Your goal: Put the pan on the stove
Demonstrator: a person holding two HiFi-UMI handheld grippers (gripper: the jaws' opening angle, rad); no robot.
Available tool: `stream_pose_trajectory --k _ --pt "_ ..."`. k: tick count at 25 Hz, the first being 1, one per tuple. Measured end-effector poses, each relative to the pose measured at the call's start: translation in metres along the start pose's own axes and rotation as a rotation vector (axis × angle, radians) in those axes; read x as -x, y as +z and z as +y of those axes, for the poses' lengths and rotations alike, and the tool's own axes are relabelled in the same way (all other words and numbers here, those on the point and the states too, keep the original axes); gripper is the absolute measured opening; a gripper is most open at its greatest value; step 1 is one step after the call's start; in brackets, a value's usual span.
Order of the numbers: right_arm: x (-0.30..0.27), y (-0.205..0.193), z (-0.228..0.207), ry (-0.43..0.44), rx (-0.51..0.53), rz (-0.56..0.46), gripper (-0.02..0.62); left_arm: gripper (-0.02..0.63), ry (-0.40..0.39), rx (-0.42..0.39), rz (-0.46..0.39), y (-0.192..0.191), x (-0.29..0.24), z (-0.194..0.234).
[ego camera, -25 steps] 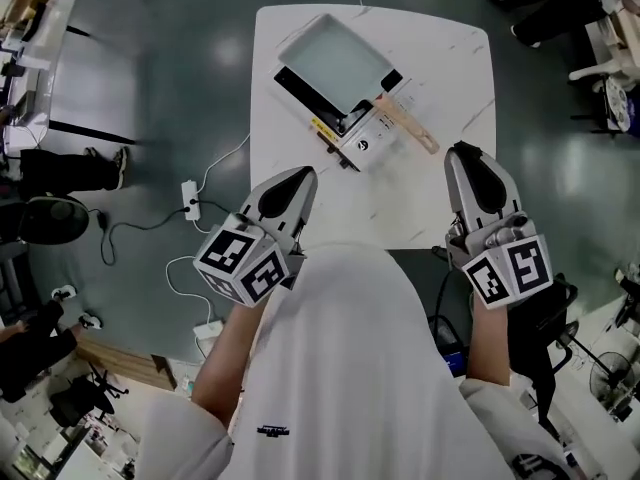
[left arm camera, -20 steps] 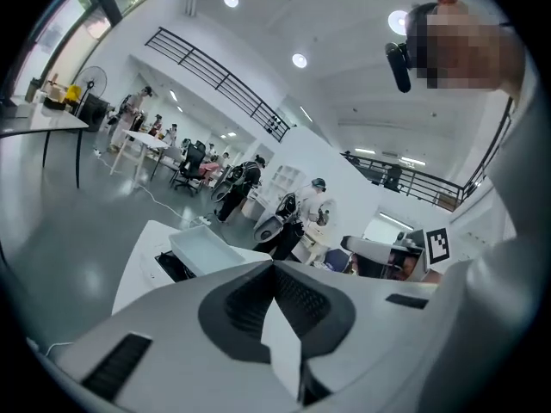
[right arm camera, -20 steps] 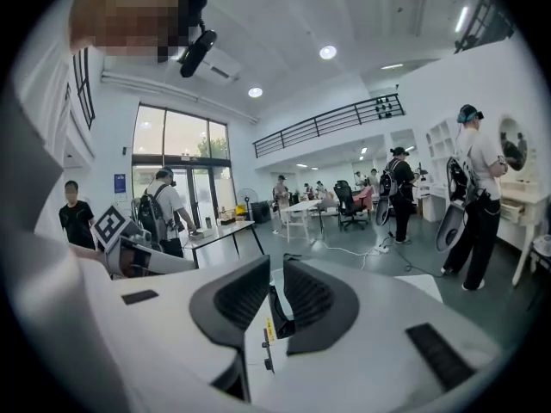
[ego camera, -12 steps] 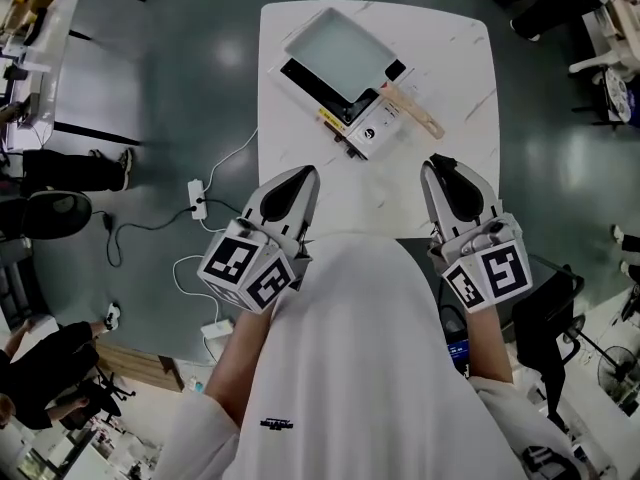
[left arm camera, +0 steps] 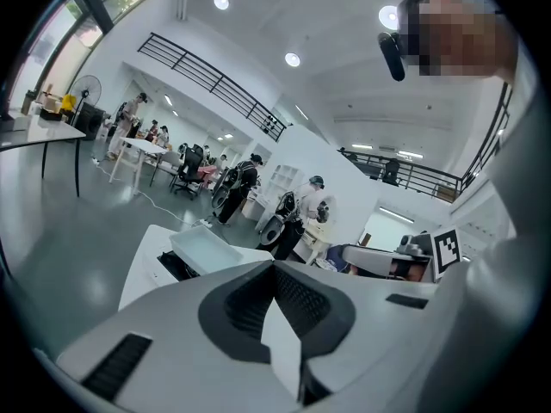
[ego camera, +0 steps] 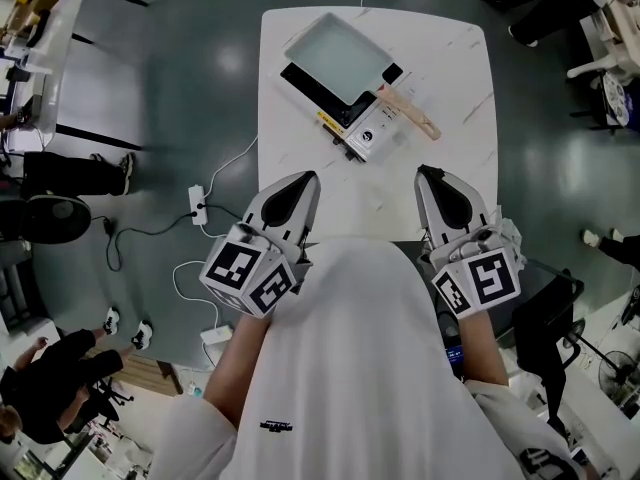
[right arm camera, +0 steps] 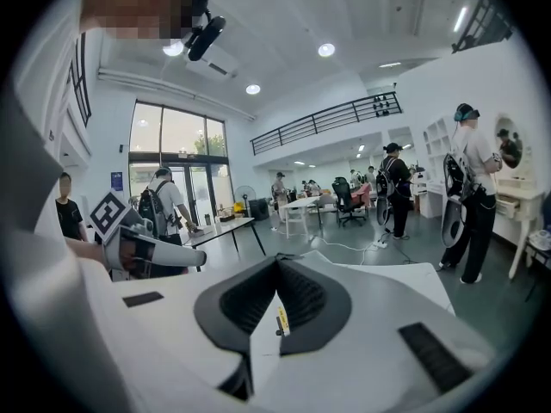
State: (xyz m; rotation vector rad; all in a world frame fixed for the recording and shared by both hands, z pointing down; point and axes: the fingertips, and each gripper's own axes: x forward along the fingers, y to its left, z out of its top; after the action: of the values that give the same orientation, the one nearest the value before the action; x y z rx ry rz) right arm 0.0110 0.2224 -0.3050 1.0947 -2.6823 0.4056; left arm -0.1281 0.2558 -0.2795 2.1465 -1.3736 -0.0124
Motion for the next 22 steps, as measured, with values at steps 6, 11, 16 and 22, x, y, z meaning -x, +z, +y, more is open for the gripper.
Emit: stream_pose_trajectory --k 6,11,16,22 --pt "-0.002 -0.001 0.006 -0.001 -0.001 0.008 0.005 0.000 -0.004 -0.007 -0.001 0.002 0.002 0.001" --pt "-0.001 -0.002 0.005 -0.014 -0.003 0.012 0.005 0.000 -0.011 -0.011 0.003 0.002 0.001 0.003" --pt "0.004 -0.005 0.002 -0.030 -0.007 0.011 0.005 0.000 -0.012 -0.019 0.007 0.001 0.001 0.001" --pt "0.010 -0.008 0.003 -0.042 -0.016 0.015 0.005 0.000 -0.017 -0.030 0.019 -0.005 0.002 -0.004"
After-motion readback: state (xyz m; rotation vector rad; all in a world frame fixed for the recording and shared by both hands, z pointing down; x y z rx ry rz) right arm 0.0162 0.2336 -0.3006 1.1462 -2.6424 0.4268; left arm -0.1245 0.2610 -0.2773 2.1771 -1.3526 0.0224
